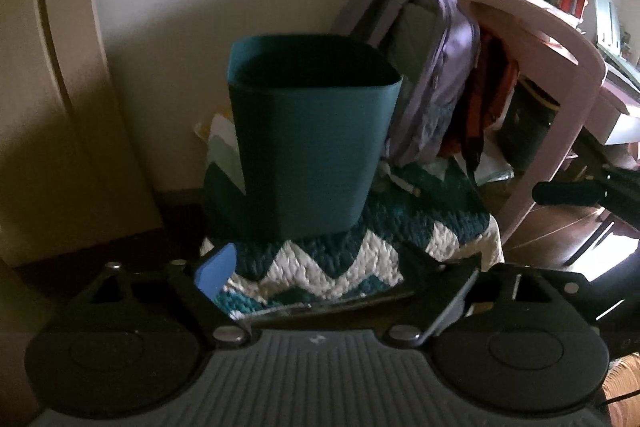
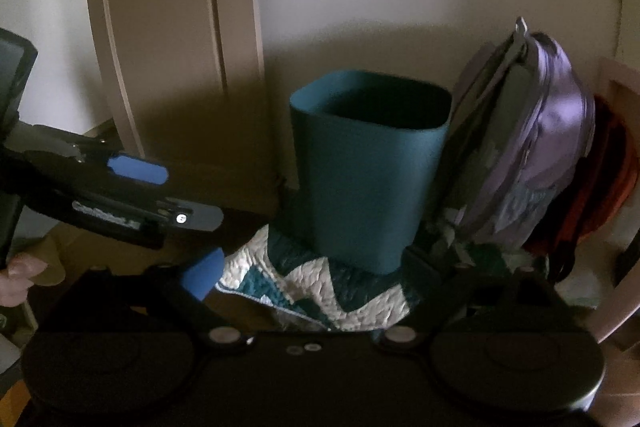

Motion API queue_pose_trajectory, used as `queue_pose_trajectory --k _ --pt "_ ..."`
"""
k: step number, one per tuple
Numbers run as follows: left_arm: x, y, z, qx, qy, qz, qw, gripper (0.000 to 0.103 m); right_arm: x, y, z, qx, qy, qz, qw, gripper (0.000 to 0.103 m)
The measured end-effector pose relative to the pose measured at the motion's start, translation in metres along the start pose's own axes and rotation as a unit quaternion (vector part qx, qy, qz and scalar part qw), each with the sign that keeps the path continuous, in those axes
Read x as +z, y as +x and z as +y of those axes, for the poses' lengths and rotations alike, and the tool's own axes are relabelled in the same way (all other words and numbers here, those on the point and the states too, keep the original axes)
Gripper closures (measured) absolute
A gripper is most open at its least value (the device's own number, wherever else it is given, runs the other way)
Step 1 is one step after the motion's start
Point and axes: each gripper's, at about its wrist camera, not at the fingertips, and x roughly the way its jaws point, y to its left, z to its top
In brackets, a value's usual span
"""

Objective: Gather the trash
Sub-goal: 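Move both tools back down toward the remaining trash on the floor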

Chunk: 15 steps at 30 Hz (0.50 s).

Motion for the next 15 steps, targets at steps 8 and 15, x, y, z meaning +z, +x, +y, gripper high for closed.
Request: queue_pose_trajectory --k 8,15 --pt "-0.046 0.044 0.042 -0.019 -0.039 0.032 0.9985 0.003 -0.053 0.037 0.0 0.008 0.007 0.012 1.0 0.008" --pt "-0.077 0.108 0.088 -0.033 -0.061 0.09 0.9935 0.003 -0.095 0.098 -0.002 -0.006 0.002 0.056 0.998 0.008"
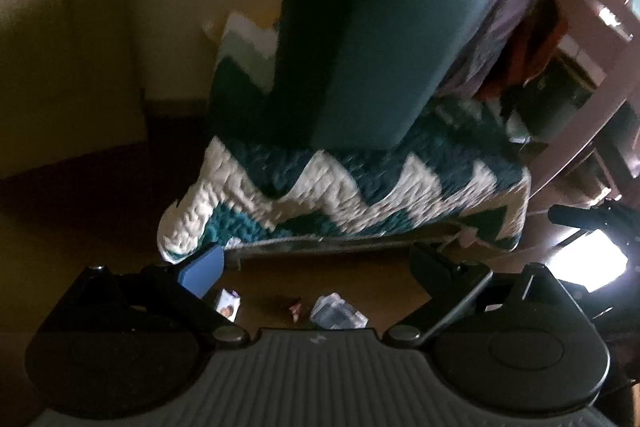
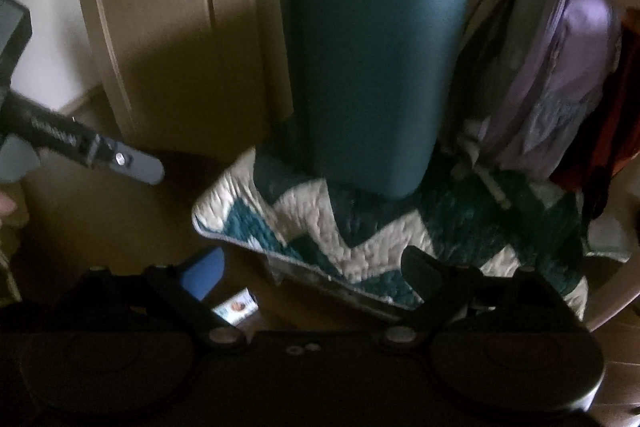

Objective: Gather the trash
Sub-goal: 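Move both tools back down toward the remaining trash on the floor, then grasp the cookie wrapper with the left gripper while the right gripper grasps the clear bag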

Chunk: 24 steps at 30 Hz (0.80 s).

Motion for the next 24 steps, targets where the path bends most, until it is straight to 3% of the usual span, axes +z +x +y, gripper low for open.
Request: queue_pose_trajectory --k 5,9,14,24 --pt "-0.008 0.052 0.034 -0.01 0.004 0.041 0.9991 0.003 -0.031 0.062 -0.004 -0.012 -0.003 0.049 0.999 0.008" --pt "-0.018 0.096 0.06 0.017 0.016 0.058 0.998 0.003 -0.061 0.116 -0.003 -0.037 -0.039 0.092 0.994 0.009" --pt "-0.031 0.154 0.089 0.025 0.021 0.1 0.9944 0.003 -0.091 0.179 -0.008 -0.024 -0.054 0.151 0.987 0.01" --pt "-0.085 0.283 0.113 0.071 0.06 0.189 0.9775 0.003 -0.139 0.284 -0.021 0.0 -0.042 0.236 0.971 0.012"
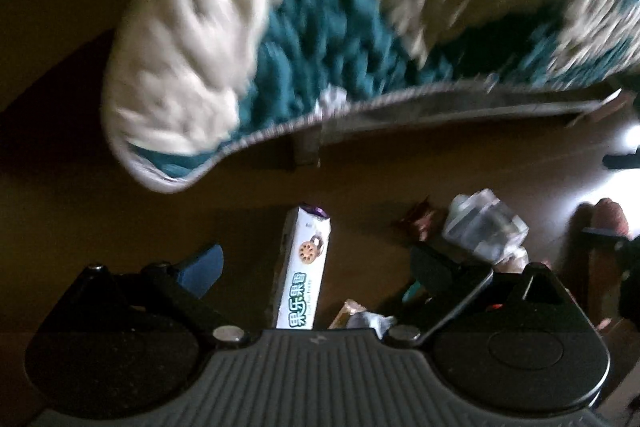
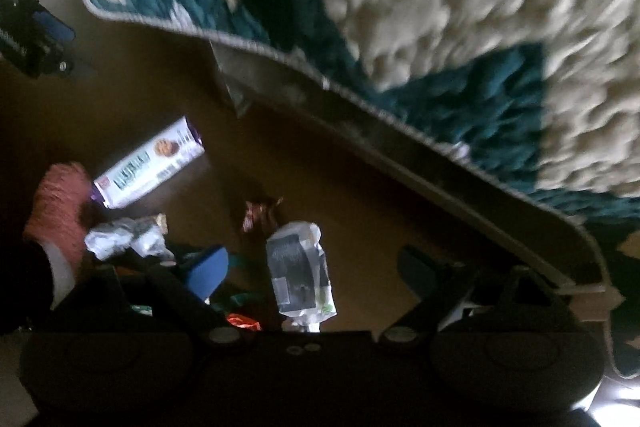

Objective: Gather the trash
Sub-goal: 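Grasp the cookie wrapper with the left gripper while the right gripper grasps the clear bag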

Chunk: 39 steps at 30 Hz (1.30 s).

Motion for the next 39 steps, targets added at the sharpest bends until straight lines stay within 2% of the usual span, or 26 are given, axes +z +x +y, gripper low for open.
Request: queue_pose_trajectory --k 5,8,12,17,22,24,26,31,33,35,37,39 --pt "-0.006 0.07 0.0 0.004 0.003 0.054 0.9985 0.003 -0.004 0.05 -0.009 0.009 0.009 0.034 0.999 0.013" --pt "-0.009 0.102 0.002 0.002 -0.013 0.077 0.9969 0.003 -0.007 0.082 -0.014 0.011 0.012 0.06 0.998 0.014" --pt "-0.015 0.14 0.004 -0.003 -0.035 0.101 0.9943 0.003 -0.011 0.117 -0.019 0.019 0.022 0.09 0.996 0.023" --pt "-0.029 0.178 -0.002 -0.01 -0.016 0.128 0.9916 0.003 -0.013 0.152 -0.02 0.034 0.026 0.116 0.992 0.027" --pt "-0.041 0.197 0.0 -0.007 -0.012 0.137 0.9905 0.003 -0.014 0.175 -0.018 0.047 0.022 0.13 0.99 0.03" --pt "-0.043 0.202 0.004 -0.007 -0.018 0.138 0.9902 0.004 -0.015 0.183 -0.018 0.052 0.025 0.136 0.989 0.035" --pt "-0.044 0.207 0.008 -0.007 -0.026 0.143 0.9894 0.008 -0.017 0.189 -0.018 0.053 0.028 0.141 0.988 0.041" --pt "-0.044 0.213 0.014 0.001 -0.043 0.15 0.9878 0.039 -0.02 0.191 -0.016 0.05 0.029 0.139 0.989 0.05" --pt "-0.044 0.214 0.015 0.006 -0.052 0.151 0.9871 0.046 -0.02 0.191 -0.014 0.05 0.027 0.137 0.989 0.059" --pt "-0.042 0.212 0.019 0.015 -0.058 0.15 0.9869 0.055 -0.02 0.189 -0.012 0.049 0.028 0.136 0.989 0.063" --pt "-0.042 0.21 0.02 0.019 -0.064 0.147 0.9868 0.058 -0.019 0.187 -0.011 0.046 0.031 0.132 0.99 0.071" --pt "-0.041 0.207 0.022 0.024 -0.071 0.144 0.9867 0.06 -0.018 0.184 -0.01 0.046 0.039 0.129 0.99 0.086"
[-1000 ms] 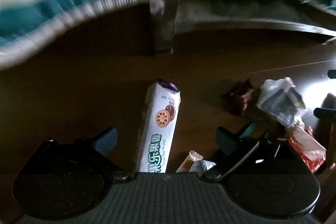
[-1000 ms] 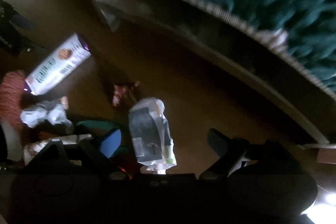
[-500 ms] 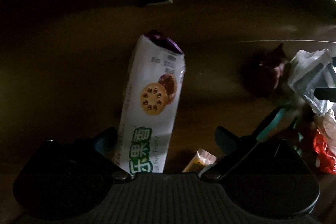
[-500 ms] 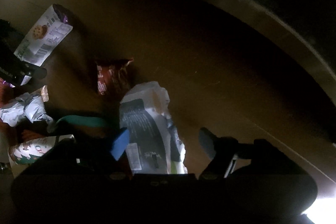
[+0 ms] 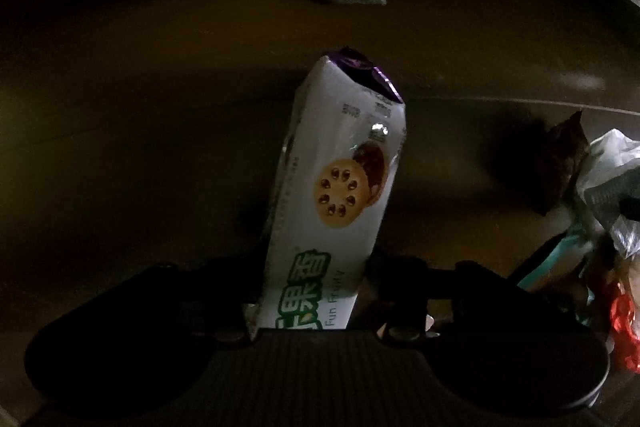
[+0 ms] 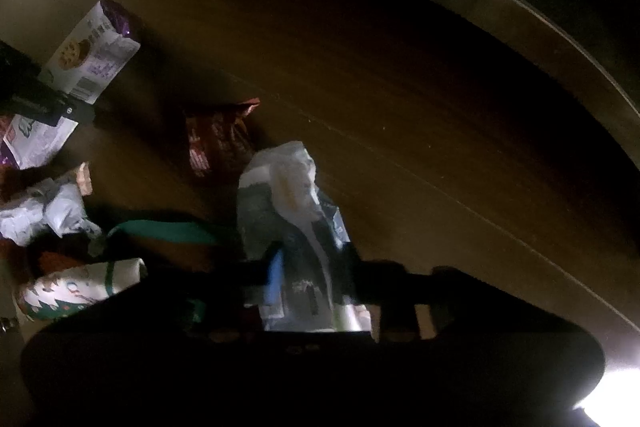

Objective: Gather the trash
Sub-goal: 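Grasp the cookie wrapper with the left gripper while the right gripper grasps the clear bag, then lift the cookie wrapper and clear bag with both grippers over the wastebasket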

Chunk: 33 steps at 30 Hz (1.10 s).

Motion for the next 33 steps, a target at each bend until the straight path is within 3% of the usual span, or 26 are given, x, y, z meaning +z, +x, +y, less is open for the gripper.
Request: queue_pose_trajectory --k 3,9,16,21,26,33 --pt "-0.002 -0.009 0.0 0.001 -0.004 -0.011 0.9999 0.061 -0.003 -0.01 -0.001 -0.003 0.002 -0.012 1.0 0.1" --pt "-0.005 -0.035 0.001 -0.011 -0.008 -0.03 0.9995 0.062 -0.005 -0.042 -0.001 -0.024 0.023 -0.04 0.999 0.101" --pt "-0.013 -0.093 -0.011 -0.055 -0.003 -0.051 0.9972 0.062 -0.013 -0.111 0.0 -0.015 0.068 -0.072 0.995 0.101" --pt "-0.023 -0.159 -0.026 -0.081 0.02 -0.086 0.9927 0.062 -0.03 -0.179 0.01 -0.006 0.078 -0.104 0.992 0.101" --pt "-0.034 -0.251 -0.045 -0.089 0.063 -0.151 0.9826 0.062 -0.054 -0.259 0.016 0.01 0.083 -0.158 0.984 0.101" --pt "-0.071 -0.366 -0.062 -0.093 0.063 -0.212 0.9709 0.062 -0.093 -0.364 0.02 0.028 0.116 -0.221 0.968 0.101"
